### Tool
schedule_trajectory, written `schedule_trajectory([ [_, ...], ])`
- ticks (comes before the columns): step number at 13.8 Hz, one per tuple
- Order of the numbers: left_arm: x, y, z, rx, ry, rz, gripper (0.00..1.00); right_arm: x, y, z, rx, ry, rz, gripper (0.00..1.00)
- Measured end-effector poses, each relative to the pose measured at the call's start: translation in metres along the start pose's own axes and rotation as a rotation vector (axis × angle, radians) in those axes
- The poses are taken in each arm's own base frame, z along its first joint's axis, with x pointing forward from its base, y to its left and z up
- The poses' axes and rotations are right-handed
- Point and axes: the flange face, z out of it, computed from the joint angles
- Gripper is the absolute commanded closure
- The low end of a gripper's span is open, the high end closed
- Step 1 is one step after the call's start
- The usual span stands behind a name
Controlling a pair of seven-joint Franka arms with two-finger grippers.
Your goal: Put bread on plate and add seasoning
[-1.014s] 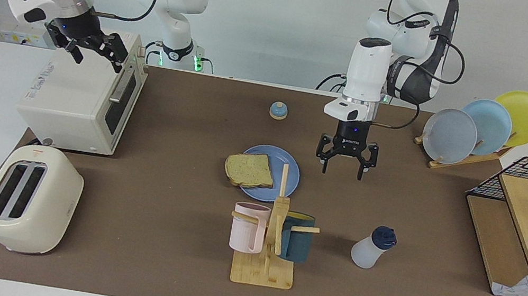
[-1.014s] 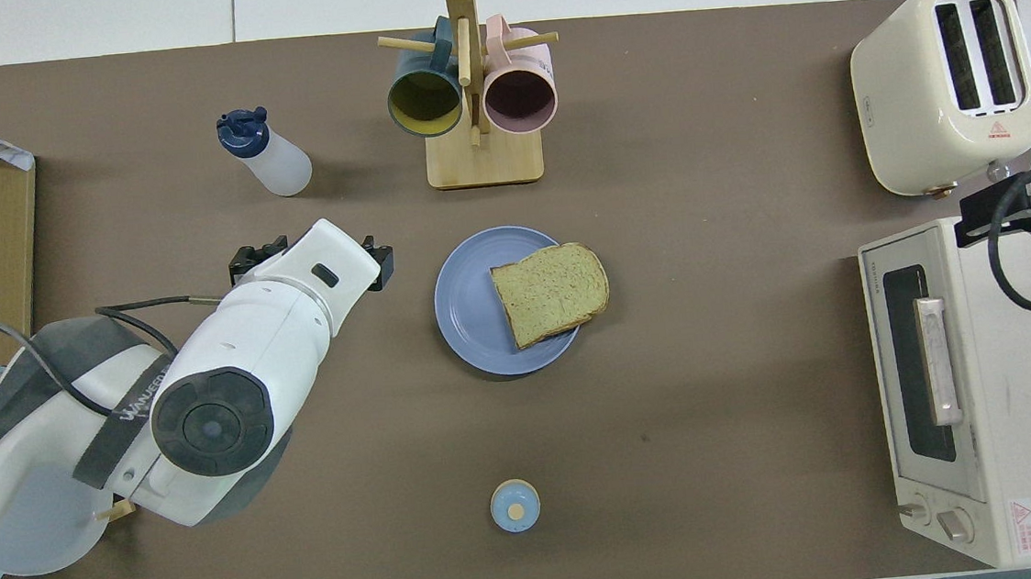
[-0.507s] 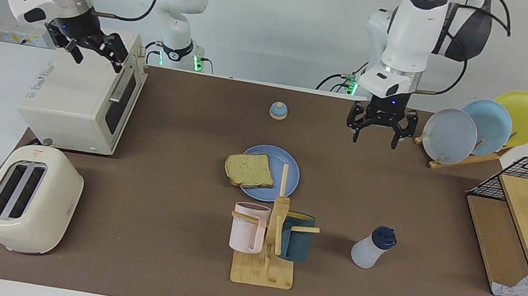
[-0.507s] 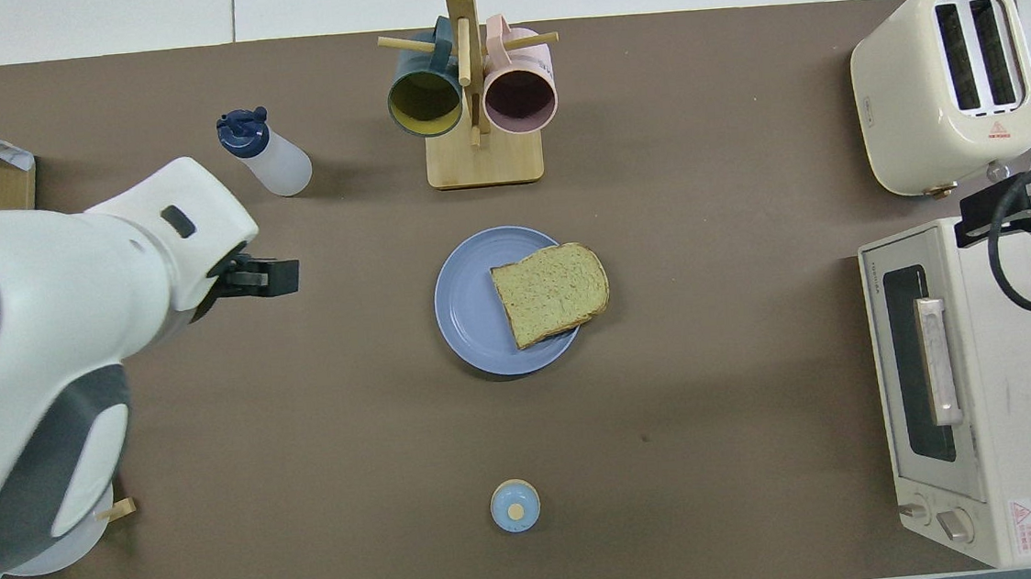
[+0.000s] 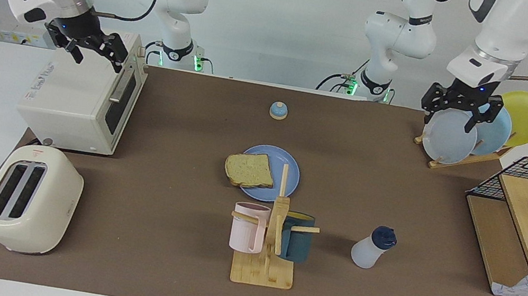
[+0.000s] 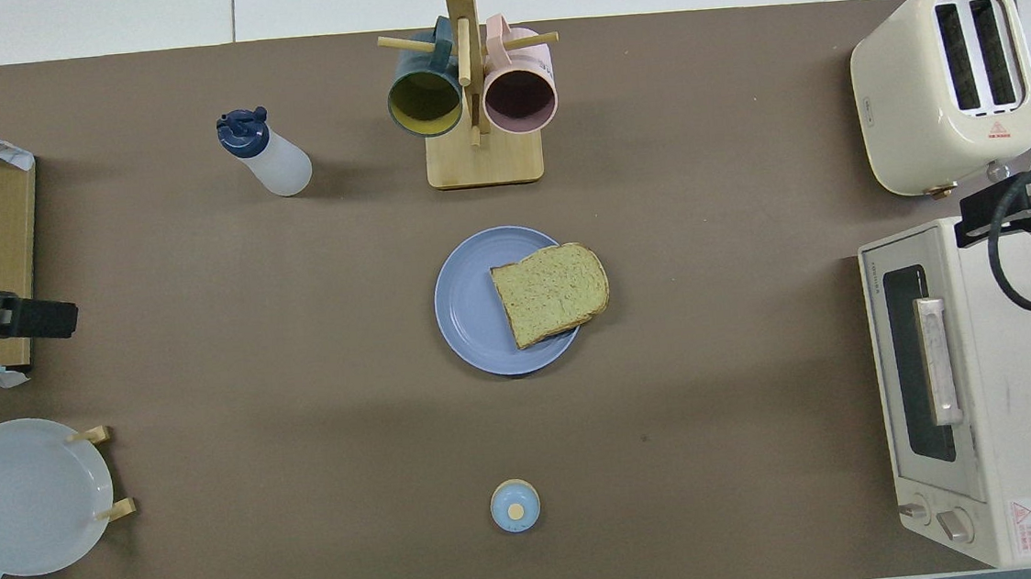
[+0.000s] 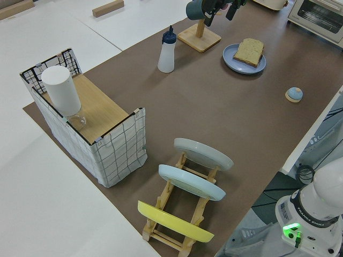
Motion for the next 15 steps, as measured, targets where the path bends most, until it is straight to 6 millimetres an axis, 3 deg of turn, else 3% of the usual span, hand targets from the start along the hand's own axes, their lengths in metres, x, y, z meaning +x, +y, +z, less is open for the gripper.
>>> schedule_trajectory([
  [2, -0.008, -0.03, 0.001, -0.003, -0.01, 0.012, 0.0, 0.0, 0.0, 0.0, 0.0, 0.0, 0.0, 0.0],
  [3, -0.011, -0.035, 0.0, -0.003, -0.009, 0.016, 0.0, 0.0, 0.0, 0.0, 0.0, 0.0, 0.0, 0.0],
  [8, -0.014, -0.029, -0.008, -0.003, 0.001, 0.031, 0.0, 0.0, 0.0, 0.0, 0.0, 0.0, 0.0, 0.0],
  [12, -0.019, -0.025, -0.011, -0.004, -0.018, -0.054, 0.0, 0.0, 0.0, 0.0, 0.0, 0.0, 0.0, 0.0],
  [15, -0.012, -0.04, -0.019, -0.081, -0.045, -0.118, 0.0, 0.0, 0.0, 0.0, 0.0, 0.0, 0.0, 0.0],
])
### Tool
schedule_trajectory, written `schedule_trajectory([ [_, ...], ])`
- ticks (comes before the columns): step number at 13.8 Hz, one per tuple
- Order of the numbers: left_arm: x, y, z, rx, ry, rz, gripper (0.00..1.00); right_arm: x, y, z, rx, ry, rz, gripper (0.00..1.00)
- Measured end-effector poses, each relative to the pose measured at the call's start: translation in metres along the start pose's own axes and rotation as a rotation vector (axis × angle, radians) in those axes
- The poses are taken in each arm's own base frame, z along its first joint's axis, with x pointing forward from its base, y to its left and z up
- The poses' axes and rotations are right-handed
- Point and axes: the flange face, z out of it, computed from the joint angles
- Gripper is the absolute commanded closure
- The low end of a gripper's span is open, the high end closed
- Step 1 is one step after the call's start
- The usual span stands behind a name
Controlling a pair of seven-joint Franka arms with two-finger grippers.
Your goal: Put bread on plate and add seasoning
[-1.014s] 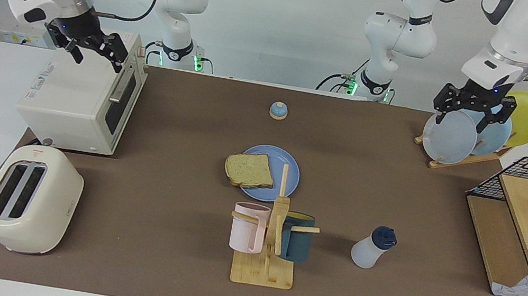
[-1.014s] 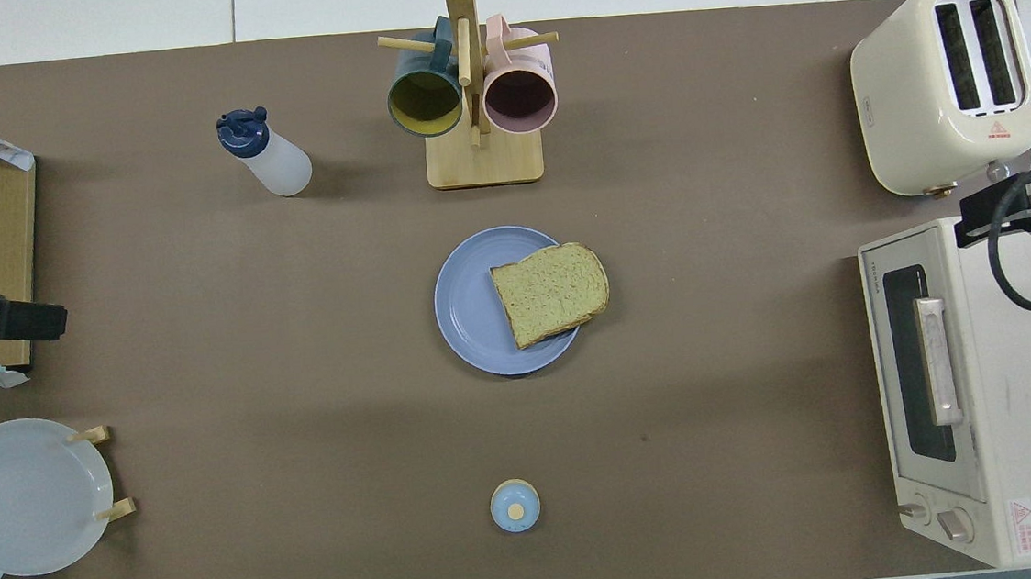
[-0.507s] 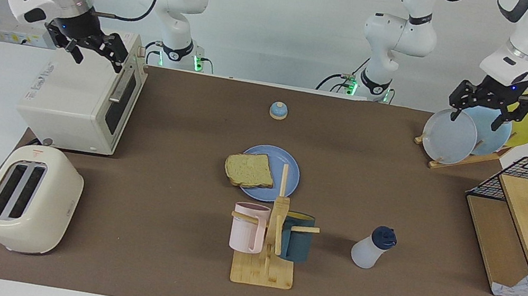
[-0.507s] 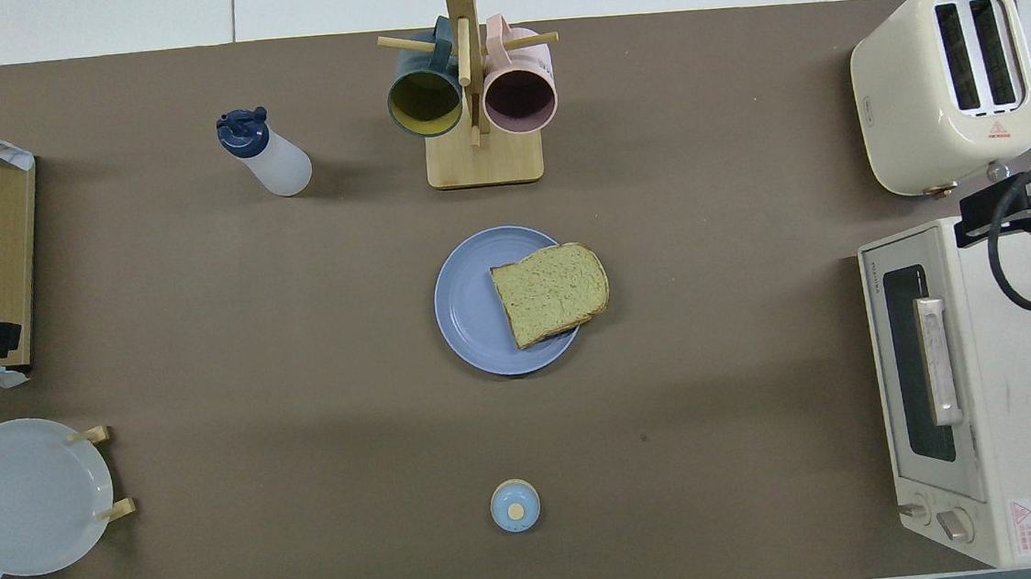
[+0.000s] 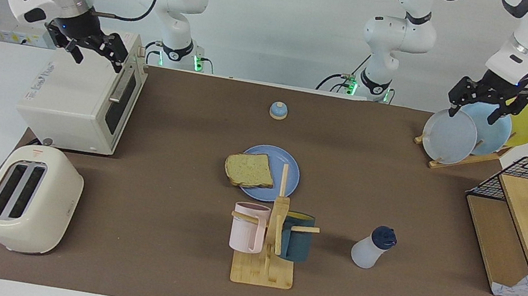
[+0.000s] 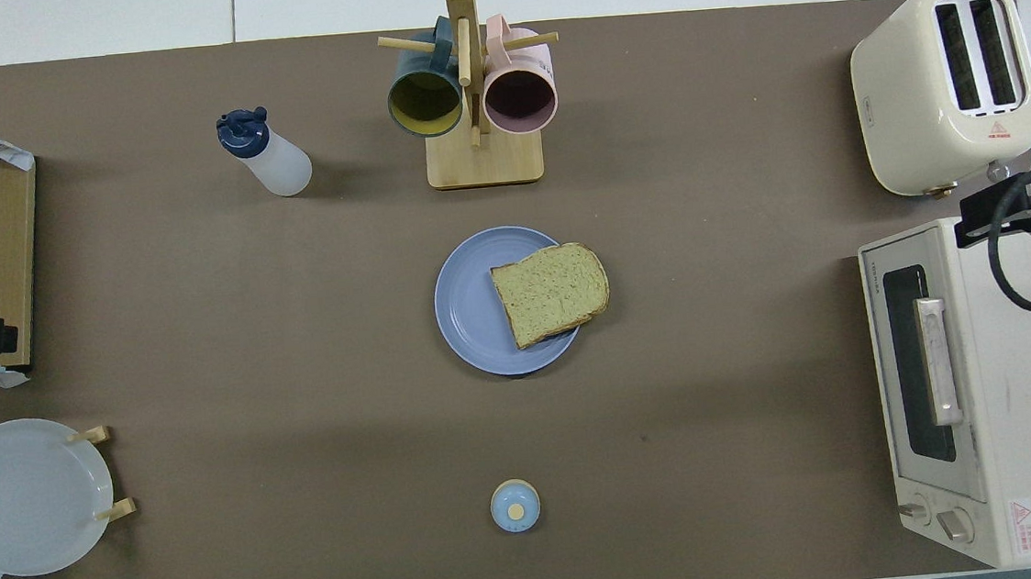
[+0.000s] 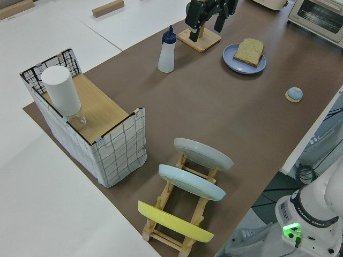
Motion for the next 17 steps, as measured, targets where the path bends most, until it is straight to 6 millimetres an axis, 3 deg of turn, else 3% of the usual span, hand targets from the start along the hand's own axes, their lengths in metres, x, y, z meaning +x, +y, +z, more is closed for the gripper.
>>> schedule_trajectory([
  [3, 0.025, -0.01, 0.001, -0.032, -0.031, -0.021, 0.0, 0.0, 0.0, 0.0, 0.0, 0.0, 0.0, 0.0],
  [6, 0.042, -0.005, 0.032, -0.032, 0.001, -0.014, 0.0, 0.0, 0.0, 0.0, 0.0, 0.0, 0.0, 0.0],
  [8, 0.039, 0.0, 0.055, -0.033, 0.003, -0.012, 0.0, 0.0, 0.0, 0.0, 0.0, 0.0, 0.0, 0.0],
  [9, 0.035, -0.001, 0.057, -0.035, -0.006, -0.013, 0.0, 0.0, 0.0, 0.0, 0.0, 0.0, 0.0, 0.0],
  [11, 0.03, -0.003, 0.047, -0.039, -0.042, -0.017, 0.0, 0.0, 0.0, 0.0, 0.0, 0.0, 0.0, 0.0],
  [14, 0.03, -0.002, 0.013, -0.022, -0.086, -0.01, 0.0, 0.0, 0.0, 0.0, 0.0, 0.0, 0.0, 0.0],
  [17, 0.034, 0.001, 0.008, -0.017, -0.088, -0.001, 0.0, 0.0, 0.0, 0.0, 0.0, 0.0, 0.0, 0.0],
])
